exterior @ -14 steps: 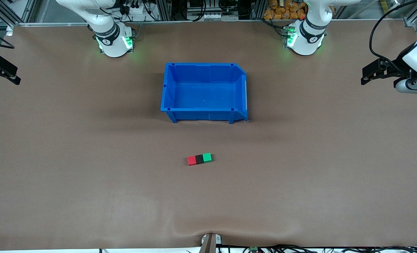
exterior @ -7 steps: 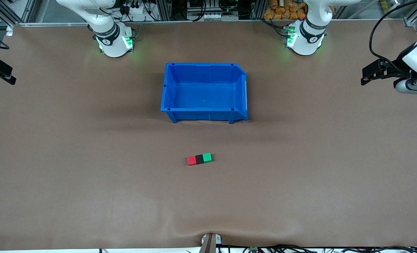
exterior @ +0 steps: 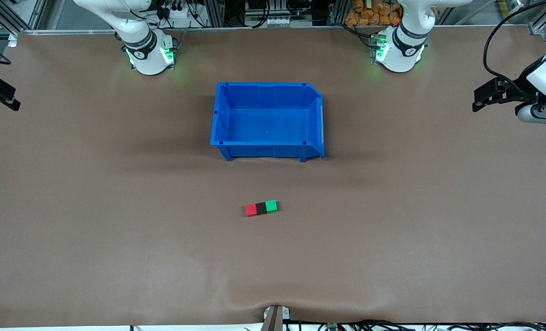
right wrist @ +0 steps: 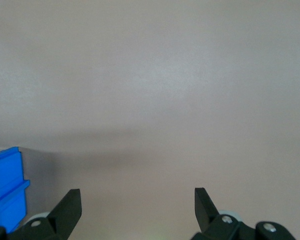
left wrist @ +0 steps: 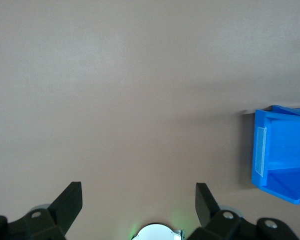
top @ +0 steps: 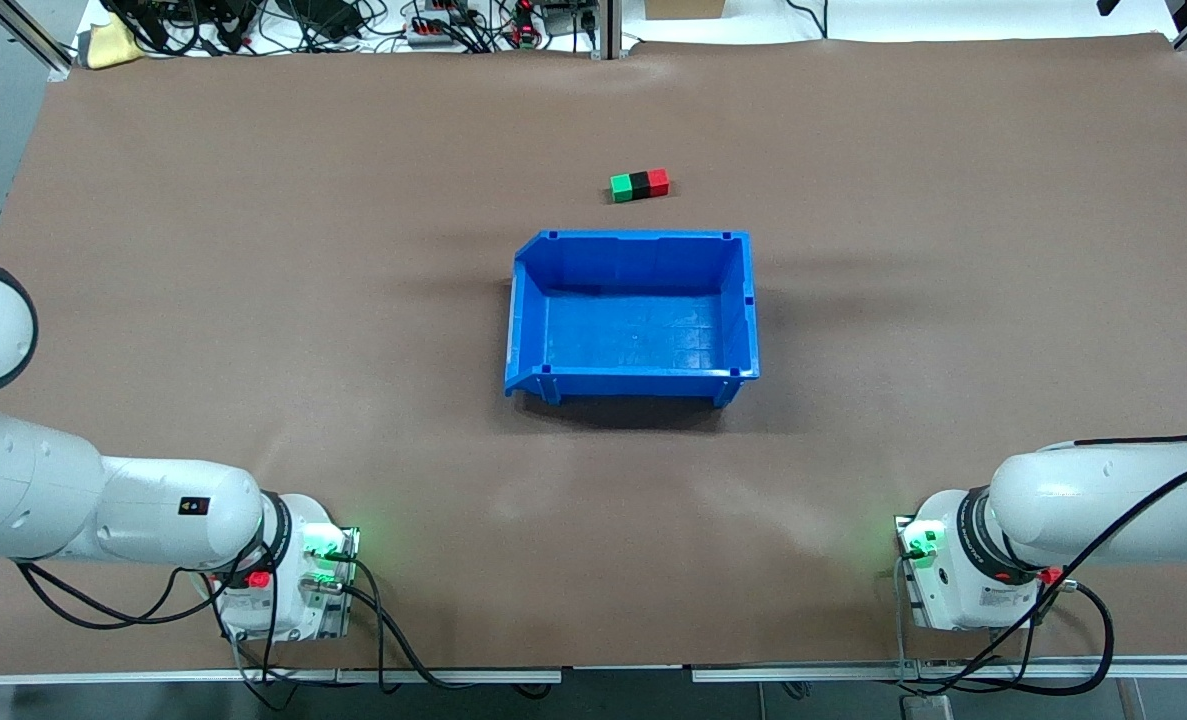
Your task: Attach green and red cubes to black cube
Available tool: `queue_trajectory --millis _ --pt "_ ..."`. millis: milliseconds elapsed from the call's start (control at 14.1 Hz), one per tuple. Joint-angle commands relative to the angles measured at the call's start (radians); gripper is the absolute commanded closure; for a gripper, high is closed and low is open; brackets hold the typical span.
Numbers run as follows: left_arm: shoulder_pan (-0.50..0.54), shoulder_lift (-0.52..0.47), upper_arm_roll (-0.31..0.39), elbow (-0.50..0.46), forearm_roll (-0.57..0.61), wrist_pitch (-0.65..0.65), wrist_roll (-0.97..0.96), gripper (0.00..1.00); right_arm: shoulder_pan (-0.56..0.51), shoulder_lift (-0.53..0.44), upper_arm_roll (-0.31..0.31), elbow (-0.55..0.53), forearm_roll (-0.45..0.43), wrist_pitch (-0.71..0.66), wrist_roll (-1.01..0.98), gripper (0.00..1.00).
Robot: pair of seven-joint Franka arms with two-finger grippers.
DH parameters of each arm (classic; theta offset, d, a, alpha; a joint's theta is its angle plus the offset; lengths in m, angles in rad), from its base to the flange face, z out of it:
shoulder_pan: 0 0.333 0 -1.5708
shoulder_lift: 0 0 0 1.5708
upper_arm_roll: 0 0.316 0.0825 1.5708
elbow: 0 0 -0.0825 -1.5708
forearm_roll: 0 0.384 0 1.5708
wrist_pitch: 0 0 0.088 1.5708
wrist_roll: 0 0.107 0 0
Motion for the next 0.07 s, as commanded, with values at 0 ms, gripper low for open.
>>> queue_trajectory --millis 0 --pt "0.005 0.006 -0.009 0.013 0.023 0.001 -0.006 0.0 -0.024 0.009 0.01 0.02 0.022 -0.013 -0.013 0.0"
